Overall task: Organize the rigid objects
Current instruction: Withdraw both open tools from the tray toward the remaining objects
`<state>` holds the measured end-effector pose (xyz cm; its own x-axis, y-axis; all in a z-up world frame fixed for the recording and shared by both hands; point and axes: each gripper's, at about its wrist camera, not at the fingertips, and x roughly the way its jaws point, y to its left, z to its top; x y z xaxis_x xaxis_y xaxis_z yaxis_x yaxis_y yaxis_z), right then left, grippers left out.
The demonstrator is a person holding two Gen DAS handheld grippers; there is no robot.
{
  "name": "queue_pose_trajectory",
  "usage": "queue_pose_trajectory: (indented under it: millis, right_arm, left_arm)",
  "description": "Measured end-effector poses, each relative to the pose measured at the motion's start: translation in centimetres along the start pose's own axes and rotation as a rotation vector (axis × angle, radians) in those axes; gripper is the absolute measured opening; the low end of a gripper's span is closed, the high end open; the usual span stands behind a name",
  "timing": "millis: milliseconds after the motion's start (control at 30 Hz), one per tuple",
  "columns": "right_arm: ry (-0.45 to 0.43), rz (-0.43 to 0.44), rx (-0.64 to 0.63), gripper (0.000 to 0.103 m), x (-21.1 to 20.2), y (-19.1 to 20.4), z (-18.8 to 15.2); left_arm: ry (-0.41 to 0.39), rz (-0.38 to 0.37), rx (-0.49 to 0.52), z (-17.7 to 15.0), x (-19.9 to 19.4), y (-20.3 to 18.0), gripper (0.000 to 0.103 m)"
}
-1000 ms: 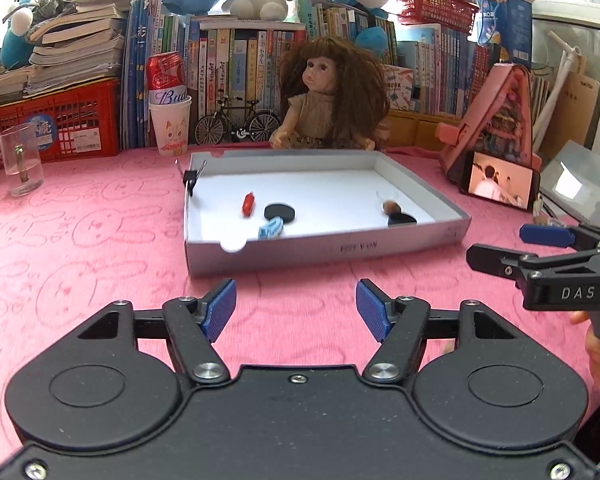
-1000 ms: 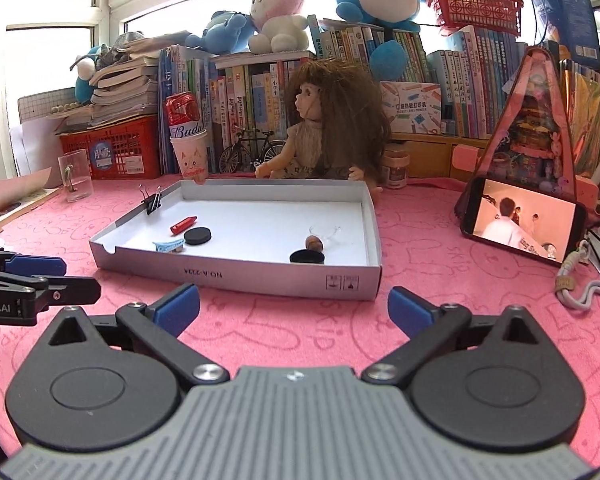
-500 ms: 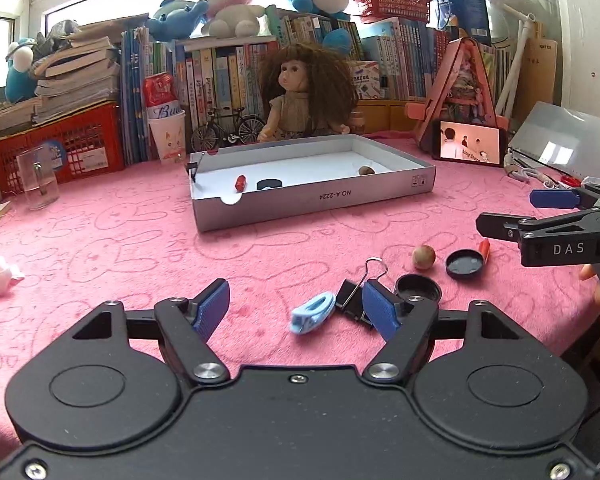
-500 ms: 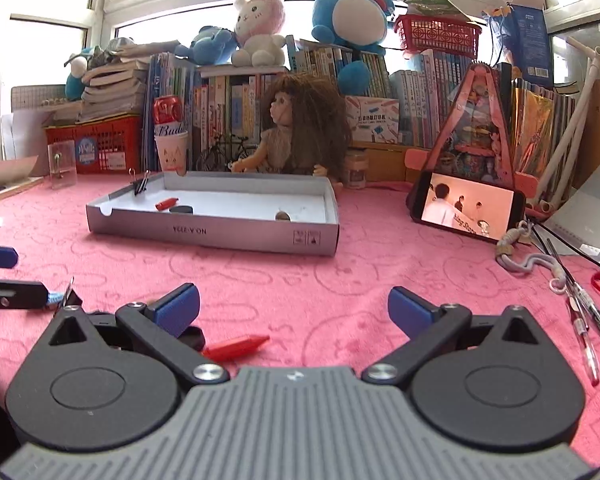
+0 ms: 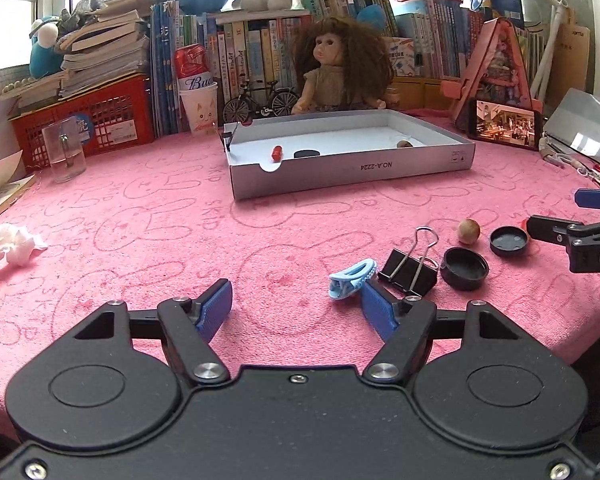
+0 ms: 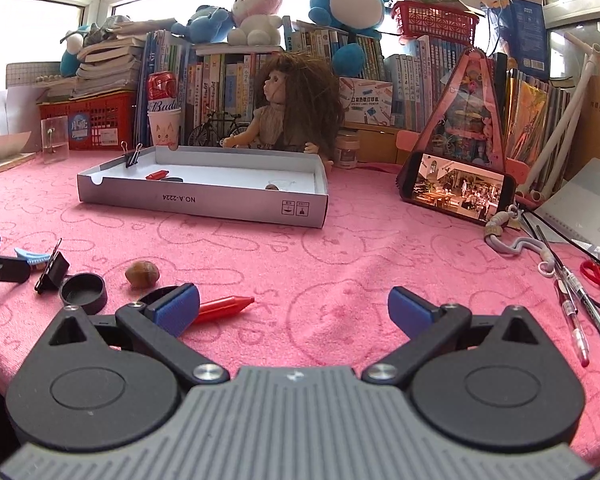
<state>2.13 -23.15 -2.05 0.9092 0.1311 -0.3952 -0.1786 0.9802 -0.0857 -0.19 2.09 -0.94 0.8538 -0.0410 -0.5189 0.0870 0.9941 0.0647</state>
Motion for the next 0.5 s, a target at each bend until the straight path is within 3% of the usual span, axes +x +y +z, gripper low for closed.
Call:
queue_pose_trajectory:
  millis: [333,500]
  right_arm:
    - [0.008,0.014,-0.020,0.103,0.3,-0.3,0.1]
    - [0.022,0.068,-0.013,0.103,0.5,-0.5,0.2]
  left_arm:
    - [0.002,0.066,-0.017,0.7,1.2,1.0,0.070]
    - [-0.005,0.072,0.007,0.7,1.3,0.8,0.069]
